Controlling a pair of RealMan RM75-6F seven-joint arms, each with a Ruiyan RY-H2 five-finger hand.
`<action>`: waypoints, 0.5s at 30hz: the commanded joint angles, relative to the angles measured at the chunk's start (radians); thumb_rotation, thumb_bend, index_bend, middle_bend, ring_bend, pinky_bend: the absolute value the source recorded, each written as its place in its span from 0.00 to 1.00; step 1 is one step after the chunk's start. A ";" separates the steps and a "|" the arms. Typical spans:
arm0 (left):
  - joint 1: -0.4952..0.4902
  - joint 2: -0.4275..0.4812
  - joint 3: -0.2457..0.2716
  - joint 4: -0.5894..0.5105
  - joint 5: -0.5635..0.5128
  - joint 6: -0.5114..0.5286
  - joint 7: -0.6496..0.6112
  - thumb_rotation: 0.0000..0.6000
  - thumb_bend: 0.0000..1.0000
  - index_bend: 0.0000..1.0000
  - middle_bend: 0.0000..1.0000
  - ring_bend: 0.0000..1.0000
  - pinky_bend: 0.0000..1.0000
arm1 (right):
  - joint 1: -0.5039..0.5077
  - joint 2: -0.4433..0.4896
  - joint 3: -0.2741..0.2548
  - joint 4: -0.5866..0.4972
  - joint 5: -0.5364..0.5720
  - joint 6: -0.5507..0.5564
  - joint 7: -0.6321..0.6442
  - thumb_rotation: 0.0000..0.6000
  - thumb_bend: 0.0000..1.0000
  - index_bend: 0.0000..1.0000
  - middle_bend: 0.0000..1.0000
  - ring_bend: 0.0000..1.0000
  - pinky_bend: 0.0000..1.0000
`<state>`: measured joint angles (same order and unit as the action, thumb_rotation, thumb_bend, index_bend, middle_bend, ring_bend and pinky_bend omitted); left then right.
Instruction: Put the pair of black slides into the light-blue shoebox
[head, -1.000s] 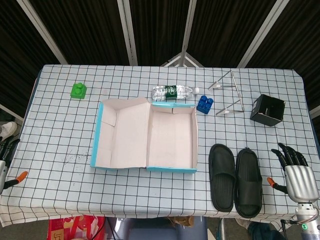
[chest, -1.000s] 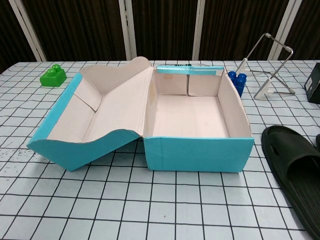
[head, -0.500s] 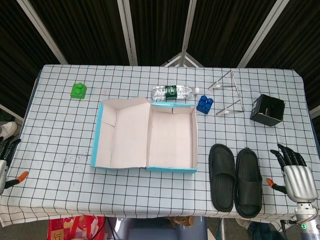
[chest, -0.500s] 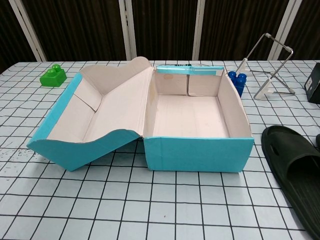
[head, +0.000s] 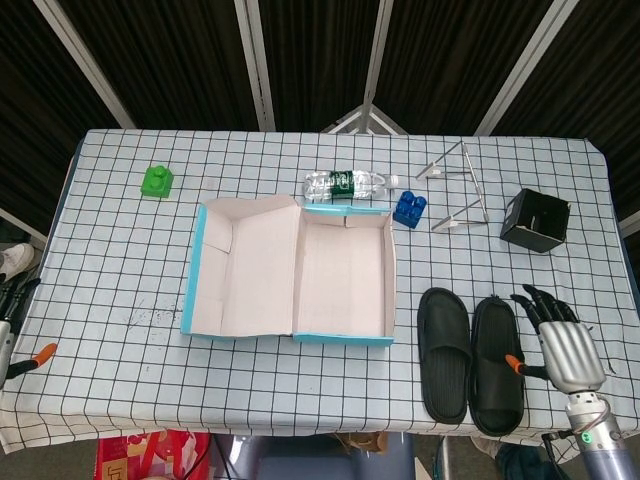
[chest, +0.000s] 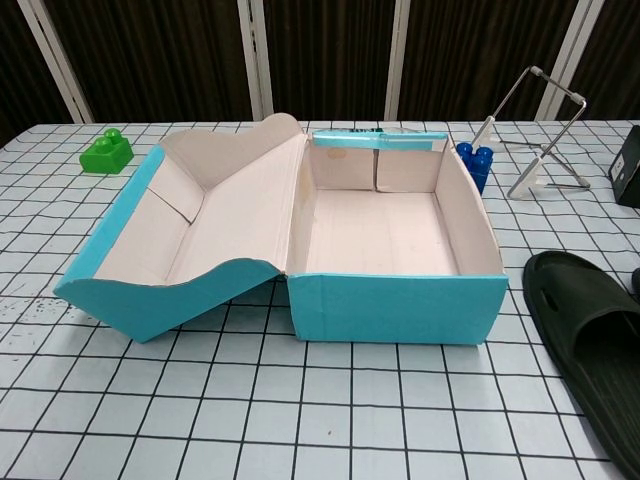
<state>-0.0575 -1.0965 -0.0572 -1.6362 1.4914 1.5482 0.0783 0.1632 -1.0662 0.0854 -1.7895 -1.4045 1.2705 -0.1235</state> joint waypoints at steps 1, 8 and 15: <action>0.000 0.003 -0.007 0.002 -0.019 -0.007 -0.001 1.00 0.09 0.13 0.05 0.00 0.04 | 0.123 0.085 0.031 -0.122 0.142 -0.207 -0.067 1.00 0.18 0.15 0.08 0.09 0.15; 0.000 0.008 -0.008 0.001 -0.022 -0.011 -0.004 1.00 0.09 0.13 0.05 0.00 0.04 | 0.302 0.155 0.060 -0.215 0.435 -0.446 -0.195 1.00 0.18 0.07 0.05 0.07 0.14; -0.006 0.009 -0.010 0.004 -0.034 -0.028 -0.009 1.00 0.09 0.13 0.05 0.00 0.04 | 0.474 0.133 0.040 -0.221 0.691 -0.531 -0.311 1.00 0.18 0.06 0.04 0.06 0.14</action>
<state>-0.0630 -1.0873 -0.0670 -1.6318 1.4573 1.5204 0.0694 0.5606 -0.9314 0.1310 -1.9957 -0.8014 0.7889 -0.3759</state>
